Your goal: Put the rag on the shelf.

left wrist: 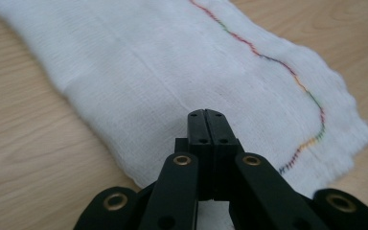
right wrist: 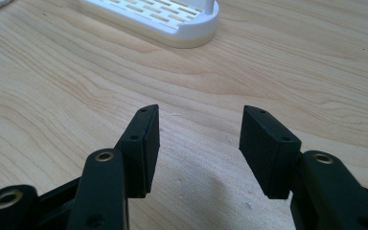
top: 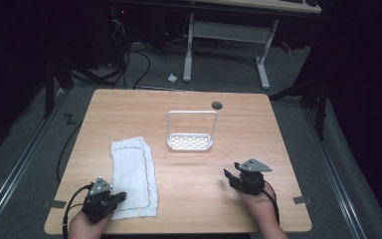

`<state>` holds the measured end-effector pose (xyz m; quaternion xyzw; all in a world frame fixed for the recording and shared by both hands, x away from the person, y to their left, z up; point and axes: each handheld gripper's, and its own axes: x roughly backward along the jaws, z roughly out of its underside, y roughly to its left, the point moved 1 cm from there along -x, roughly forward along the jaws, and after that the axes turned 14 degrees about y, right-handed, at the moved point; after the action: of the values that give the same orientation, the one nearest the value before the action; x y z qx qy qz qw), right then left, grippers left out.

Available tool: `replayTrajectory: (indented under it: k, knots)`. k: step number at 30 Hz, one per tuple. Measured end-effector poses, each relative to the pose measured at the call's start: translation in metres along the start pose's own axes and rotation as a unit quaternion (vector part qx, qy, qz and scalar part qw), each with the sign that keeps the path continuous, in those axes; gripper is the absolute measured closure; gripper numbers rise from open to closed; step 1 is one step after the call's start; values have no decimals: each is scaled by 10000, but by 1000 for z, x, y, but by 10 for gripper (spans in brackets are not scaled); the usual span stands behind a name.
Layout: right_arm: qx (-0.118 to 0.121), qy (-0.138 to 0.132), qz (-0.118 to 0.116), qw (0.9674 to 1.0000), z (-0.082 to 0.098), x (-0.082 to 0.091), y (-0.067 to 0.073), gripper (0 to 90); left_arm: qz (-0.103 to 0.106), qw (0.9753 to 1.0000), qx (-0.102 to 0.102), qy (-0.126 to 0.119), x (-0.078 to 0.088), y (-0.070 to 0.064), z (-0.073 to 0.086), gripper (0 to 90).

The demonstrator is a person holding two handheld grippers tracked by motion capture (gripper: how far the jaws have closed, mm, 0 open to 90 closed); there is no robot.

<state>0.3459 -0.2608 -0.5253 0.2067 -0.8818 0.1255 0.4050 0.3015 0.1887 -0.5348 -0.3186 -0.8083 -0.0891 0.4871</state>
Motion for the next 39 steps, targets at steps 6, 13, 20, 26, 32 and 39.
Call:
replayTrajectory:
  k: [6,13,20,26,32,39]
  knots:
    - [12,5,-60,10000,-1,-1,1,510,291,9986,-436,88,-11,-31,-6,900]
    - [273,108,-657,9974,-12,-7,30,764,430,9957,-823,61,-17,-52,-7,900]
    - [1033,317,-1109,9879,-38,-20,87,900,290,9955,-874,-228,-11,-50,-4,841]
    - [1531,346,-1396,9777,-69,-44,134,900,147,9978,-406,-498,-2,-30,-1,782]
    - [1814,587,-1519,9698,-85,-72,166,900,28,9985,-105,-541,0,-13,4,786]
    - [1886,619,-1576,9673,-70,-62,159,900,142,9987,24,-498,-8,-13,-5,801]
